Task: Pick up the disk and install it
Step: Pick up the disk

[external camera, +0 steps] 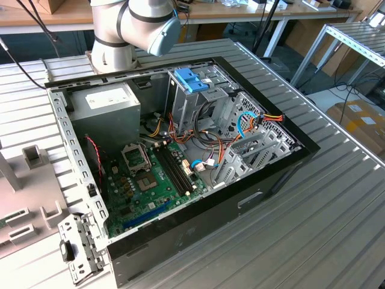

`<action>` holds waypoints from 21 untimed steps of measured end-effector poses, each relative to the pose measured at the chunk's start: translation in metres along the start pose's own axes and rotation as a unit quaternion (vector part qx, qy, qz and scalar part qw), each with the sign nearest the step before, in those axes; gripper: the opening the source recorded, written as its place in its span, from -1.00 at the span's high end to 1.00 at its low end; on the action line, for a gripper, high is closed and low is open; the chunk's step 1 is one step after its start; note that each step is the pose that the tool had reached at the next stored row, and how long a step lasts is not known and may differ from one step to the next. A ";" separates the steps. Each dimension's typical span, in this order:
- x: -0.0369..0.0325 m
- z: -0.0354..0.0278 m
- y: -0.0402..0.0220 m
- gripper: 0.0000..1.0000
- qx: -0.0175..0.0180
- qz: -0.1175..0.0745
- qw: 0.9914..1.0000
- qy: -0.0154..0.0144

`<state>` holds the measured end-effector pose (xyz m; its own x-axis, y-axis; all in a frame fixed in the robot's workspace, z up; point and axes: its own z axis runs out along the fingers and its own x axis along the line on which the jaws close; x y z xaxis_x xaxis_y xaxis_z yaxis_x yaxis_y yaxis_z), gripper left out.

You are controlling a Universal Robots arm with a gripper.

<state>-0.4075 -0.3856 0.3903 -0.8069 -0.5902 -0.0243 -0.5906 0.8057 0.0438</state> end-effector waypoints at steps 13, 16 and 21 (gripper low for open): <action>0.0000 0.0000 0.0000 0.79 -0.001 -0.034 0.999 0.002; 0.0000 0.0000 0.0000 0.79 -0.001 -0.043 0.999 0.002; 0.0000 0.0000 0.0000 0.79 -0.001 -0.061 0.998 0.003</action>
<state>-0.4075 -0.3856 0.3903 -0.7291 -0.6840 -0.0242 -0.6843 0.7279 0.0437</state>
